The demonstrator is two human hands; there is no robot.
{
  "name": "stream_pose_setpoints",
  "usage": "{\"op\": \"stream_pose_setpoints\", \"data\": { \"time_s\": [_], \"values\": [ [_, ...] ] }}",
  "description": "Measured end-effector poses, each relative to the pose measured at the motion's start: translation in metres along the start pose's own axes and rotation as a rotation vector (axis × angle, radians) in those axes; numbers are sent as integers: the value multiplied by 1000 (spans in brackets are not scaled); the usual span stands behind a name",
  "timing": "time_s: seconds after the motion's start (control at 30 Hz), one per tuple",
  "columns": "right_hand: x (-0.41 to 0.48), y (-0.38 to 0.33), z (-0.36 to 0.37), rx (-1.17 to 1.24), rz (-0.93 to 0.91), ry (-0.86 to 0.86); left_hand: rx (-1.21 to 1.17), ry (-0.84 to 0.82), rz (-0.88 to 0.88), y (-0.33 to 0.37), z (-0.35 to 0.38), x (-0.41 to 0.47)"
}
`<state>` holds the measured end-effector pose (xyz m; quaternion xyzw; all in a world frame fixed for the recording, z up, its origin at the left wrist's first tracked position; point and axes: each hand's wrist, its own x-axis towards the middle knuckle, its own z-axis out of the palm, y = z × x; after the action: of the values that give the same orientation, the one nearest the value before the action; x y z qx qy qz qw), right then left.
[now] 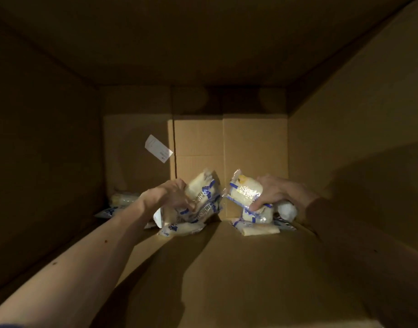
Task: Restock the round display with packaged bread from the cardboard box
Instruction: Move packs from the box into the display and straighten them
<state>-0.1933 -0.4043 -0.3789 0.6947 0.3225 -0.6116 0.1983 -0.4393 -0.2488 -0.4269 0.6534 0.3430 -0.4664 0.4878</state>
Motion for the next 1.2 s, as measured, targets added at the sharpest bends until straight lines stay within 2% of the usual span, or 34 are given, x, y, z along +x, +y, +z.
{"op": "stream_pose_setpoints", "data": {
  "time_s": [0.17, 0.37, 0.47, 0.73, 0.9, 1.03, 1.2],
  "values": [
    [-12, -9, -6, 82, 11, 17, -12, 57, 18, 1, -1, -19],
    [-38, -37, -24, 41, -59, 180, -146, 297, 82, -1, -35, -70],
    [-66, -64, -42, -78, -96, 293, -210, 435, 115, -7, -58, -117],
    [-218, -197, -94, -397, -419, 561, -285, 780, 151, -25, -84, -317],
    [-320, -287, -77, -350, -673, 703, -496, 1012, 265, -61, -48, -473],
    [-393, -364, -20, -148, -916, 608, -786, 1217, 400, -114, 28, -577],
    [-446, -438, 109, 108, -1179, 354, -1196, 1478, 478, -179, 158, -655]
  ]
}}
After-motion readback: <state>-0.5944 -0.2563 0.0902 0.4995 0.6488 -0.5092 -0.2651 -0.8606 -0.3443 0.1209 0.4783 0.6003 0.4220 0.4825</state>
